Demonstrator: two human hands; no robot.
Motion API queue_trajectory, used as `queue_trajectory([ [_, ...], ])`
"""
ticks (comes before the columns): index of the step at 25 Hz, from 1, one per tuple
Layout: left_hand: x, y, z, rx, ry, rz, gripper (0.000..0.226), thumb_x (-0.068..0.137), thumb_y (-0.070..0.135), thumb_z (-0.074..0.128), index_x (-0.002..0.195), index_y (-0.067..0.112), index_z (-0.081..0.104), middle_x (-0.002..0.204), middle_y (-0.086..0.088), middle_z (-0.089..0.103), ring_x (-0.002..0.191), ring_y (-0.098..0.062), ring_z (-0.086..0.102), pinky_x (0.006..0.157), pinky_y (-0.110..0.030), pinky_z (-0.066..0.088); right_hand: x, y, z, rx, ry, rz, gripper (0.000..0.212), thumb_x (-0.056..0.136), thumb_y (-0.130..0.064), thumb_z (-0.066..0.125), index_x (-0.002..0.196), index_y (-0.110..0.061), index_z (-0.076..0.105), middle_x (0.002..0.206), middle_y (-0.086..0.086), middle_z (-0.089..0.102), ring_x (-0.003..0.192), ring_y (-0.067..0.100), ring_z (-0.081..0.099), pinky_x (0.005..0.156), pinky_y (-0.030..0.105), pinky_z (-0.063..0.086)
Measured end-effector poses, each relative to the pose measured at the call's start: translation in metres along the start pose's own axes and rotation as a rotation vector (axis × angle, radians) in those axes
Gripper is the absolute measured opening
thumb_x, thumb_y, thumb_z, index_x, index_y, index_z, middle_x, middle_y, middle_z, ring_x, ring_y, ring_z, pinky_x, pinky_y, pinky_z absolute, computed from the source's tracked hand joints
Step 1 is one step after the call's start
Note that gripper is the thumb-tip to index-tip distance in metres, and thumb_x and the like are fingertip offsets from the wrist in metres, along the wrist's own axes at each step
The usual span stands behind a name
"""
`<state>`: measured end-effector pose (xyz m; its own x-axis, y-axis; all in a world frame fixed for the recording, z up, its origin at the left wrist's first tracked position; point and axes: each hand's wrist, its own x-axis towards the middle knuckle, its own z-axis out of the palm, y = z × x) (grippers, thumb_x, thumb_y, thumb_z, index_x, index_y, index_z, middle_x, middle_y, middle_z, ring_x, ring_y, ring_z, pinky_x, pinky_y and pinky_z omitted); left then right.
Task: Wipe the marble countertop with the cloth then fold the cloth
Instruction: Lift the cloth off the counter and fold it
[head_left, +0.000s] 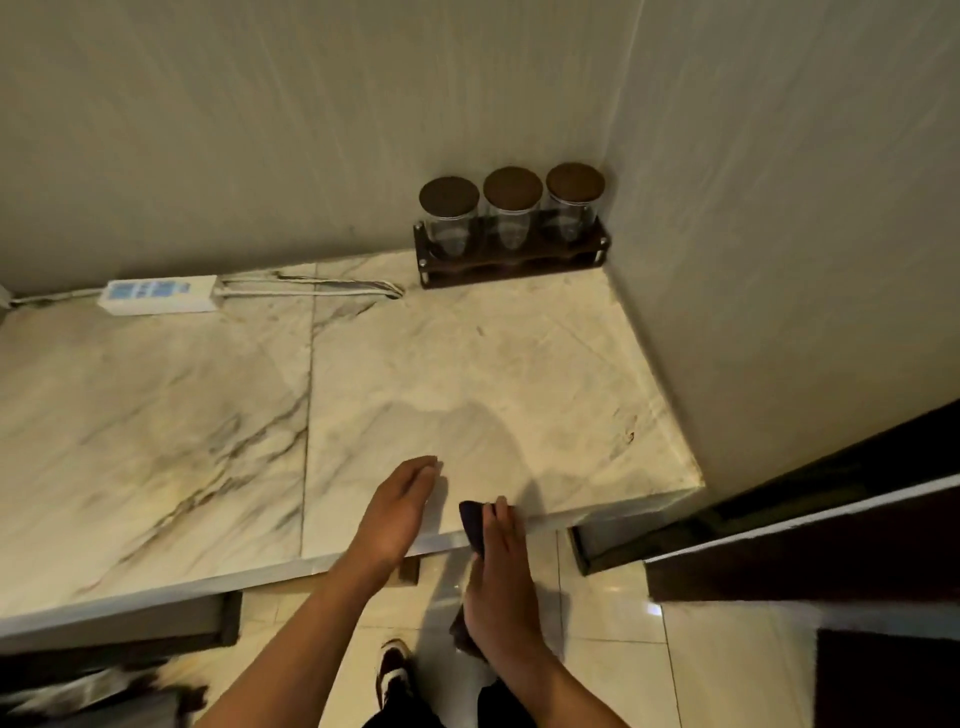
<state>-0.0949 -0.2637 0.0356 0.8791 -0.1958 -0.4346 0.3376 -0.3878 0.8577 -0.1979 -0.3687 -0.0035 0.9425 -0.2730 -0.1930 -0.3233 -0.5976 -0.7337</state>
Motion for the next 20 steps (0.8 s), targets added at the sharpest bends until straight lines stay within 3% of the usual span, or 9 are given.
queue_trajectory([
  [3, -0.015, -0.004, -0.043, -0.106, -0.125, -0.13, 0.031, 0.097, 0.038, 0.043, 0.121, 0.028, 0.059, 0.124, 0.005, 0.062, 0.111, -0.007, 0.057, 0.092, -0.027, 0.045, 0.0, -0.03, 0.011, 0.231, -0.202, -0.063, 0.049, 0.099, -0.01, 0.04, 0.146, -0.013, 0.028, 0.15, 0.004, 0.034, 0.137, 0.017, 0.033, 0.105, 0.013, 0.026],
  [5, -0.024, -0.01, -0.071, -0.093, -0.215, -0.176, 0.033, 0.096, 0.04, 0.042, 0.12, 0.028, 0.06, 0.121, 0.005, 0.064, 0.112, -0.009, 0.058, 0.096, -0.031, 0.044, 0.006, -0.052, 0.013, 0.561, -0.401, 0.121, 0.045, 0.091, -0.012, 0.05, 0.136, -0.019, 0.044, 0.114, 0.002, 0.061, 0.101, 0.014, 0.058, 0.079, 0.014, 0.042],
  [6, -0.027, -0.013, -0.082, -0.088, -0.245, -0.194, 0.033, 0.096, 0.039, 0.042, 0.119, 0.026, 0.062, 0.12, 0.003, 0.066, 0.112, -0.011, 0.059, 0.098, -0.034, 0.043, 0.009, -0.06, 0.014, 0.784, -0.504, 0.239, 0.044, 0.086, -0.014, 0.055, 0.129, -0.015, 0.05, 0.097, 0.005, 0.062, 0.084, 0.016, 0.059, 0.069, 0.02, 0.043],
  [8, -0.033, -0.02, -0.102, -0.105, -0.29, -0.214, 0.032, 0.095, 0.035, 0.046, 0.114, 0.017, 0.064, 0.115, -0.005, 0.069, 0.109, -0.018, 0.062, 0.1, -0.039, 0.044, 0.012, -0.07, 0.014, 1.157, -0.681, 0.385, 0.04, 0.078, -0.018, 0.062, 0.116, -0.005, 0.057, 0.083, 0.013, 0.06, 0.071, 0.021, 0.056, 0.062, 0.029, 0.043],
  [11, -0.039, -0.028, -0.129, -0.161, -0.315, -0.2, 0.018, 0.091, 0.026, 0.057, 0.096, 0.01, 0.064, 0.099, -0.011, 0.068, 0.095, -0.023, 0.062, 0.095, -0.038, 0.044, 0.014, -0.08, 0.017, 1.264, -0.827, 0.523, 0.039, 0.078, -0.026, 0.067, 0.11, -0.003, 0.067, 0.086, 0.016, 0.067, 0.071, 0.025, 0.062, 0.064, 0.031, 0.049],
  [15, -0.038, -0.037, -0.154, -0.234, -0.262, -0.16, 0.006, 0.089, 0.016, 0.061, 0.089, 0.01, 0.062, 0.085, -0.009, 0.063, 0.08, -0.018, 0.059, 0.078, -0.029, 0.05, 0.018, -0.091, 0.03, 1.323, -0.747, 0.709, 0.054, 0.075, -0.038, 0.073, 0.109, 0.004, 0.067, 0.091, 0.023, 0.068, 0.074, 0.034, 0.065, 0.07, 0.038, 0.054],
  [17, -0.038, -0.04, -0.166, -0.276, -0.222, -0.16, 0.004, 0.088, 0.015, 0.062, 0.085, 0.012, 0.062, 0.075, -0.002, 0.065, 0.068, -0.011, 0.06, 0.061, -0.021, 0.049, 0.019, -0.095, 0.033, 1.401, -0.726, 0.713, 0.057, 0.083, -0.044, 0.065, 0.116, 0.002, 0.064, 0.105, 0.025, 0.068, 0.089, 0.037, 0.066, 0.083, 0.043, 0.051],
  [20, -0.036, -0.051, -0.189, -0.288, -0.139, -0.17, 0.007, 0.087, 0.018, 0.063, 0.089, 0.011, 0.063, 0.071, -0.002, 0.067, 0.064, -0.012, 0.061, 0.059, -0.025, 0.048, 0.023, -0.101, 0.035, 1.455, -0.755, 0.738, 0.065, 0.091, -0.052, 0.049, 0.127, 0.002, 0.056, 0.129, 0.029, 0.056, 0.114, 0.042, 0.057, 0.094, 0.049, 0.048],
])
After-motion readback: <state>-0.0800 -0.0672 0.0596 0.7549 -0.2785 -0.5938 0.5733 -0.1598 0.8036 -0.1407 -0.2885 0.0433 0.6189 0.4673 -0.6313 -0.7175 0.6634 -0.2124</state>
